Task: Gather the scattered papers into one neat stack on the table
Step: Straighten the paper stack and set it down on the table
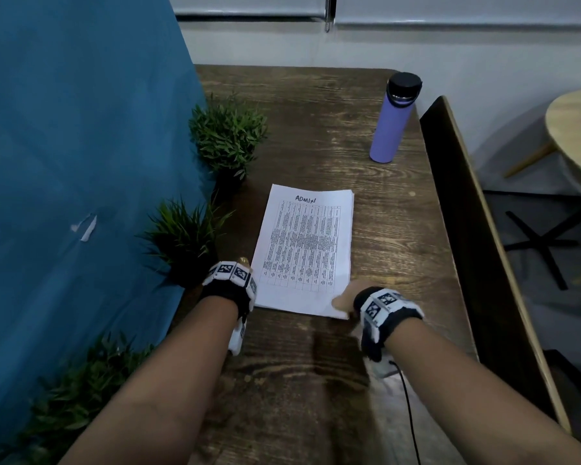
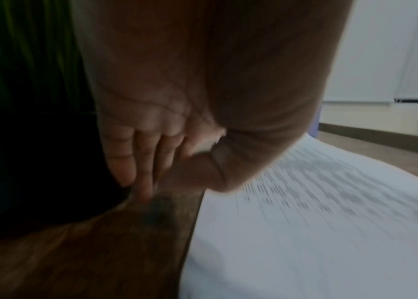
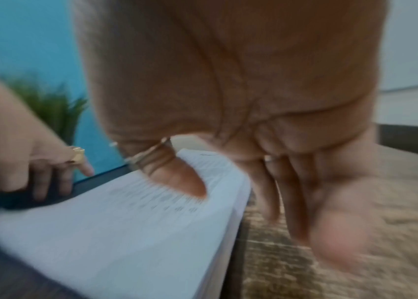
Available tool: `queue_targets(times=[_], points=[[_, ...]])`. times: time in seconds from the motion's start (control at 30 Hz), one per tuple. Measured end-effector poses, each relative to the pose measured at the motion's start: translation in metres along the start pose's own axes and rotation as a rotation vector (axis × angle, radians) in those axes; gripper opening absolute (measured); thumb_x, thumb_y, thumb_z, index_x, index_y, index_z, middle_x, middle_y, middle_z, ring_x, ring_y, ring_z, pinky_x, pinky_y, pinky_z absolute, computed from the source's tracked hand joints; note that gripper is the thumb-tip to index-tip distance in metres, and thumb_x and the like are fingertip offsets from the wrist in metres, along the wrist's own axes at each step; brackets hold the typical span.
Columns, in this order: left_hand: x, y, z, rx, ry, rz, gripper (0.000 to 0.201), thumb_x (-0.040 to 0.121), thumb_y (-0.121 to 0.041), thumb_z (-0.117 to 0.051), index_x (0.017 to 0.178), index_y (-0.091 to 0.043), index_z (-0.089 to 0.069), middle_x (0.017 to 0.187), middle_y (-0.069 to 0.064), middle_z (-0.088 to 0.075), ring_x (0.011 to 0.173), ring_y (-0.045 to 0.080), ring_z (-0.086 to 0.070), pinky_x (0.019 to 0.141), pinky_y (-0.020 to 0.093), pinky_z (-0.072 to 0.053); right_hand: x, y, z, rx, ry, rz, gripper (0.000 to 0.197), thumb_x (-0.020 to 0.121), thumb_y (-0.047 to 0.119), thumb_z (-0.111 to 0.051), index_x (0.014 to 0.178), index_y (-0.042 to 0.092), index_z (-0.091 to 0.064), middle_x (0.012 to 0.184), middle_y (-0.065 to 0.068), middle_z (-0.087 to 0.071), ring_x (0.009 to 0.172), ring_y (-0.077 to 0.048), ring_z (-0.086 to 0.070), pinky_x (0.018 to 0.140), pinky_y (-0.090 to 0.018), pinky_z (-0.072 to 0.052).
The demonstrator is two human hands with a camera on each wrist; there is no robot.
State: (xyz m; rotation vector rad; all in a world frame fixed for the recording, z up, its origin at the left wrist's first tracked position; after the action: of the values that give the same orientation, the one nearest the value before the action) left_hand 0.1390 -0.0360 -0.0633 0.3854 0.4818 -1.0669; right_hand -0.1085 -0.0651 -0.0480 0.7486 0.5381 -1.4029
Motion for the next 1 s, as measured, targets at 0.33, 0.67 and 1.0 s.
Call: queue_targets(times=[0.33,0.67,1.0], points=[[0.094,-0.037,0.053,-0.789,-0.018,0.063,0.055,0.098,-0.024,-0.033,0.147,-0.005,-0.016,0.153,0.016,-0.024,0.136,0.034,-0.031,0.110,0.037,-0.029,0.072,-0.004,0.048,1.179,-0.321,0.241,0.059,0.098,0.010,-0.037,0.149,0.018,-0.010,0.158,-0.002,-0.009,0.145,-0.020,-0.012,0.117,-0.034,-0.013],[0.098,-0.054,0.058,-0.730,-0.030,0.040,0.056,0.098,-0.021,-0.029,0.149,-0.013,-0.007,0.149,0.018,-0.032,0.128,0.037,-0.041,0.103,0.037,-0.036,0.092,0.020,0.045,0.919,-0.179,0.105,0.063,0.100,0.042,-0.025,0.147,0.024,0.012,0.157,-0.007,0.017,0.142,-0.036,0.019,0.115,-0.049,0.009],[0.091,-0.062,0.059,-0.574,-0.027,0.032,0.060,0.098,-0.018,-0.031,0.149,-0.012,0.000,0.149,0.018,-0.031,0.134,0.036,-0.034,0.110,0.044,-0.031,0.086,0.023,0.044,0.793,-0.192,0.152,0.058,0.102,0.034,-0.022,0.148,0.016,0.008,0.157,-0.004,0.017,0.143,-0.025,0.019,0.116,-0.042,0.011]])
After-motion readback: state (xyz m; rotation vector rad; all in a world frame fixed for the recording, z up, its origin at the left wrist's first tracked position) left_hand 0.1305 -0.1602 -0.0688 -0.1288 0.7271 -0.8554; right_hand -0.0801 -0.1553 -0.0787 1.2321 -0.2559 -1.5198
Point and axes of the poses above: each hand's wrist, its own x-axis towards the middle knuckle, its own z-axis out of the back of the hand, y = z × x, the point moved 5 cm from there along x, towards the middle knuckle
